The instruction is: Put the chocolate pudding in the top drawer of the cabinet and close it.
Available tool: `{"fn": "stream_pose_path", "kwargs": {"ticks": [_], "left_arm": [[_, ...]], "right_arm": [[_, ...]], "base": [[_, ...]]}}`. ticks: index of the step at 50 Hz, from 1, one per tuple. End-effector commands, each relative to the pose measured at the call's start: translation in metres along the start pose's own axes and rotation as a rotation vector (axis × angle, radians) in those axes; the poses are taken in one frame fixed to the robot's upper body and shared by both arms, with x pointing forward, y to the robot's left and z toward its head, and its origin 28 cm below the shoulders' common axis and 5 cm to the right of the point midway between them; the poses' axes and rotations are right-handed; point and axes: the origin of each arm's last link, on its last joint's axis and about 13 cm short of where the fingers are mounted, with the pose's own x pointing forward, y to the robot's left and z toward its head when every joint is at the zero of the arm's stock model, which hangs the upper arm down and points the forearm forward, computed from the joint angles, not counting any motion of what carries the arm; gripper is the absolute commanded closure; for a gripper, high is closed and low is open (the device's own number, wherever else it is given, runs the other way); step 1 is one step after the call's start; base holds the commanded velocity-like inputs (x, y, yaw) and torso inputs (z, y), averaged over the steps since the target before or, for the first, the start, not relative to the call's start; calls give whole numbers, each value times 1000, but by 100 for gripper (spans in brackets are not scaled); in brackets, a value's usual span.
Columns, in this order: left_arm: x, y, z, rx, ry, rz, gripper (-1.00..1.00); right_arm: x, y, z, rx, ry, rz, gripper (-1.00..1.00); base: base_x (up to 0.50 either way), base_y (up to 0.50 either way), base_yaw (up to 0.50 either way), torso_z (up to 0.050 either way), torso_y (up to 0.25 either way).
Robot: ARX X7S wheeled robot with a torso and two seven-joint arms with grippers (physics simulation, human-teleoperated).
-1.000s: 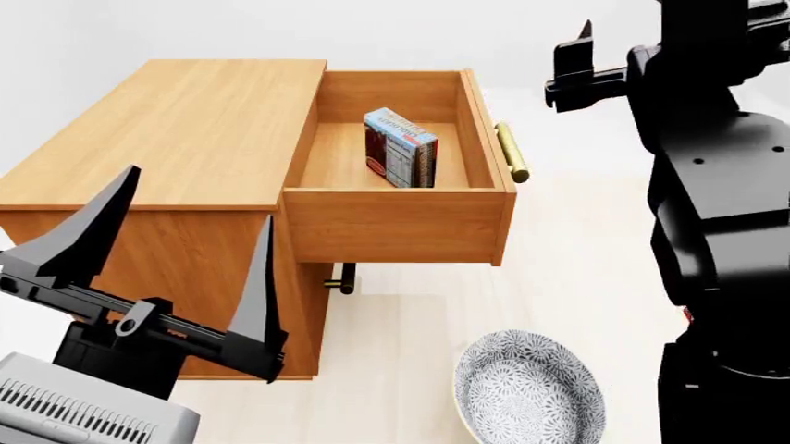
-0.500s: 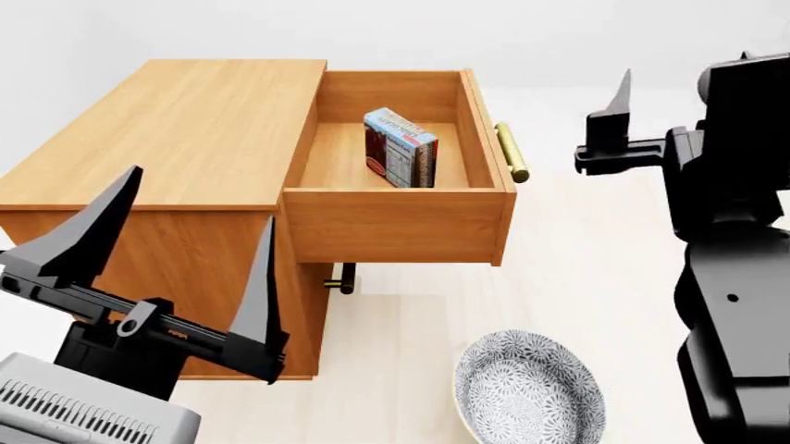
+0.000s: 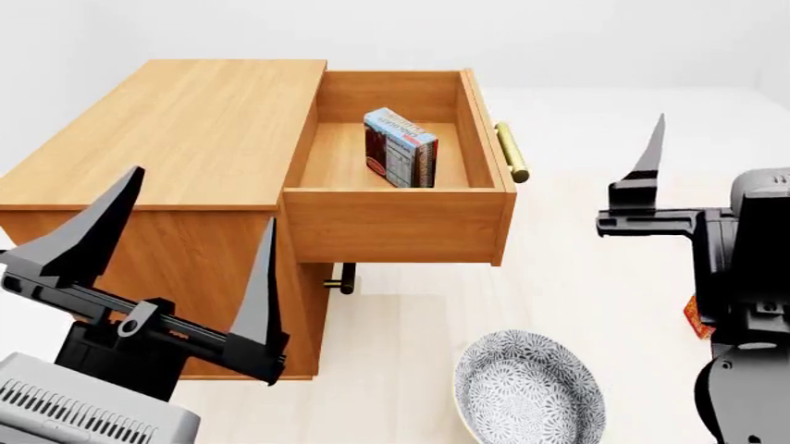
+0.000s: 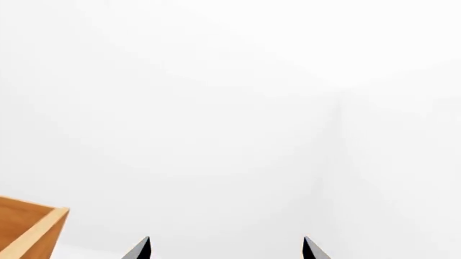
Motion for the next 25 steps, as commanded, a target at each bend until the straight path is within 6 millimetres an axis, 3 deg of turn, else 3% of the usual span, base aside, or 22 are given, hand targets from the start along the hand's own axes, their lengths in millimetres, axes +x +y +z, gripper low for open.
{"fn": "stream_pose_path", "kwargs": {"ticks": [1, 25], "left_arm": [[0, 0, 0, -7, 1, -1, -100], [0, 0, 0, -23, -8, -9, -100]], "right_arm": [[-20, -3, -6, -20, -30, -15, -100], [-49, -11, -18, 12, -38, -79, -100]], "base": [[0, 0, 0, 0, 0], [0, 0, 0, 0, 0]]}}
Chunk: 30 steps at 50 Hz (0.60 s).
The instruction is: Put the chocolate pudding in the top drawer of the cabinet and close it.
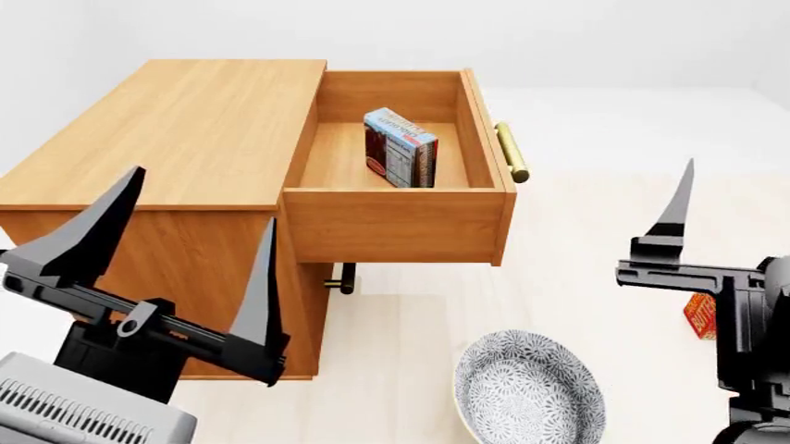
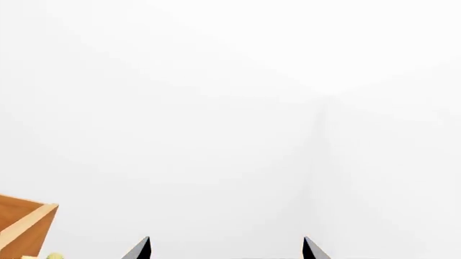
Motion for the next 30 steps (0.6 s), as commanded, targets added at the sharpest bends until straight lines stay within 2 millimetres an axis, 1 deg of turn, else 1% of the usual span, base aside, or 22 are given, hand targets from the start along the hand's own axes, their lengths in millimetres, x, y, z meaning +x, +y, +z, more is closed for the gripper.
{"fn": "stream_pose_path", "kwargs": {"ticks": [1, 8, 14, 22, 30], "left_arm": [[0, 0, 0, -10, -5, -7, -100], [0, 0, 0, -45, -21, -42, -100], [1, -1, 0, -112, -46, -98, -100], [1, -1, -1, -158, -66, -191, -100], [1, -2, -1, -196, -80, -238, -100]], "right_arm": [[-12, -6, -4, 10, 1, -29, -100], [-15, -10, -4, 15, 6, -47, -100], [-17, -13, -3, 15, 3, -61, -100], [-23, -19, -2, 15, 2, -76, -100], [-31, -25, -4, -7, -6, -124, -100]], "base": [[0, 0, 0, 0, 0], [0, 0, 0, 0, 0], [0, 0, 0, 0, 0], [0, 0, 0, 0, 0], [0, 0, 0, 0, 0]]}}
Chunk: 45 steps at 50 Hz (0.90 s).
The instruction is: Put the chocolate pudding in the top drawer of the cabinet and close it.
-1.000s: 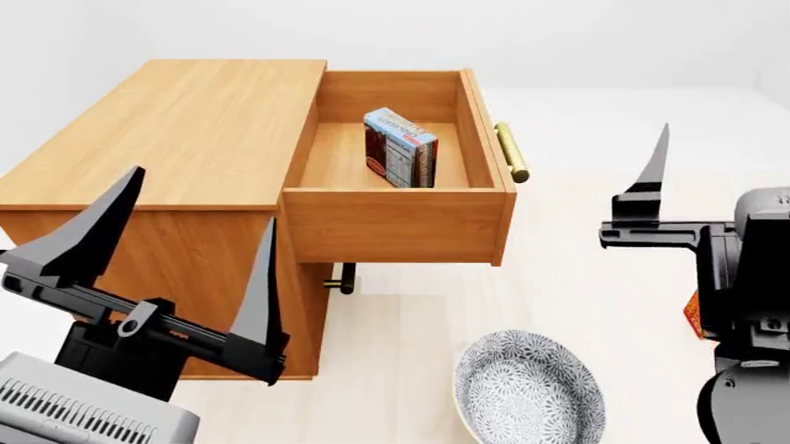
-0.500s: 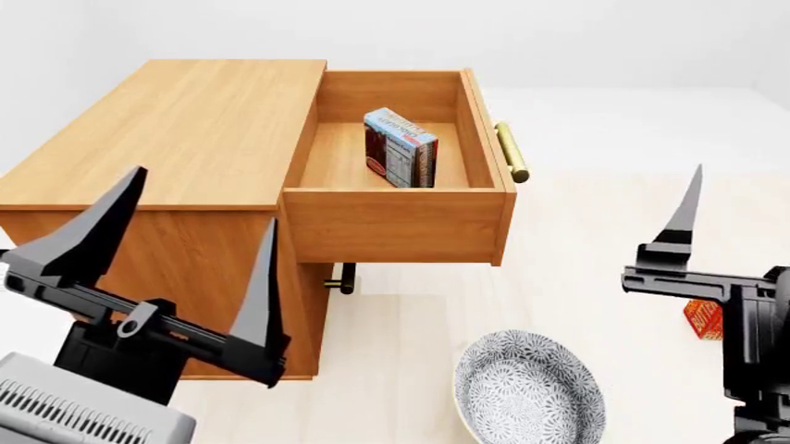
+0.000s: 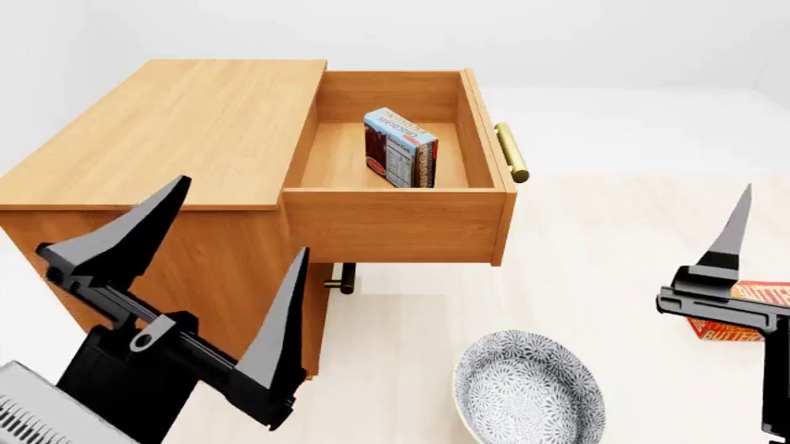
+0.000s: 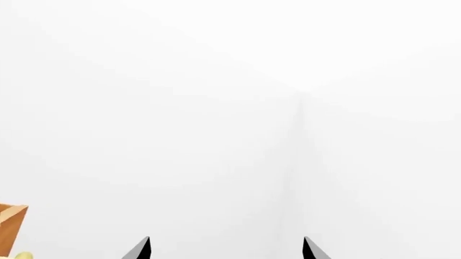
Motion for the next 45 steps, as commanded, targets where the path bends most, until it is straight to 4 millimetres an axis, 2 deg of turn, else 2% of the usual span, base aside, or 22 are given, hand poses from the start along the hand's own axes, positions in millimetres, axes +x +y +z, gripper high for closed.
{"fn": "stream_pose_path", "kwargs": {"ticks": [1, 16, 35, 36, 37, 38, 39, 41, 45], "left_arm": [[0, 0, 0, -57, -26, -80, -100], [0, -1, 0, -89, -21, -129, -100], [0, -1, 0, -137, -10, -179, -100], [43, -25, 20, -214, -107, -178, -100], [76, -44, 31, -247, -130, -180, -100], [96, -55, 33, -212, -86, -184, -100], [108, -62, 30, -152, -27, -190, -100], [118, -71, 32, -152, -31, -194, -100], [120, -82, 38, -149, -39, -210, -100]], "right_arm": [[-9, -11, 0, -24, -12, -65, -100], [-22, -40, 6, -73, -25, -210, -100], [-28, -41, -1, -69, -12, -218, -100], [-29, -41, -2, -68, -12, -217, -100], [-29, -40, -2, -68, -11, -216, -100], [-29, -40, -2, -67, -11, -216, -100], [-29, -40, -2, -67, -10, -215, -100], [-30, -39, -5, -66, -8, -213, -100], [-31, -38, -7, -65, -7, -207, -100]], "base": [[0, 0, 0, 0, 0], [0, 0, 0, 0, 0], [0, 0, 0, 0, 0], [0, 0, 0, 0, 0], [0, 0, 0, 0, 0], [0, 0, 0, 0, 0], [0, 0, 0, 0, 0], [0, 0, 0, 0, 0], [0, 0, 0, 0, 0]]}}
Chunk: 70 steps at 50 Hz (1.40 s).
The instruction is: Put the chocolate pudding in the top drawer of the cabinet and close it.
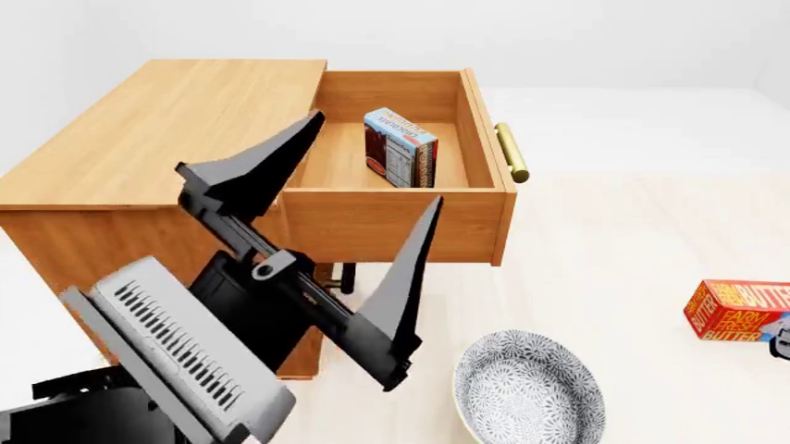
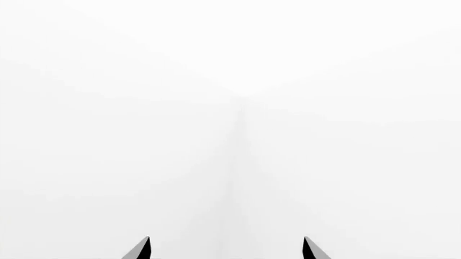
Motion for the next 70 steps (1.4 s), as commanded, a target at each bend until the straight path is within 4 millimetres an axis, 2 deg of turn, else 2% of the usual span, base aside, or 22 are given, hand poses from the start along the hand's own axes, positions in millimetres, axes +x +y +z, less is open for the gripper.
{"fn": "stream_pose_path", "kwargs": {"ticks": [1, 12, 17, 29, 49, 58, 70], "left_arm": [[56, -46, 20, 9, 6, -85, -100], [57, -65, 25, -9, 15, -140, -100], [60, -70, 24, -11, 26, -161, -100], [85, -84, 23, -37, 69, -228, -100], [132, -92, -6, -55, 193, -252, -100], [144, -94, -21, -54, 234, -258, -100], [149, -100, -35, -59, 273, -260, -100]], "right_arm": [[-4, 1, -6, 2, 5, 7, -100], [-1, 3, -3, 5, 12, 20, -100], [-5, 4, -8, 5, 14, 24, -100], [-2, 4, -4, 5, 11, 26, -100], [-4, 1, -7, 8, 20, 20, -100], [-9, 0, -13, 11, 26, 19, -100], [-12, -3, -17, 16, 32, 20, -100]], "base": [[0, 0, 0, 0, 0], [0, 0, 0, 0, 0], [0, 0, 0, 0, 0], [0, 0, 0, 0, 0], [0, 0, 0, 0, 0], [0, 0, 0, 0, 0], [0, 0, 0, 0, 0]]}}
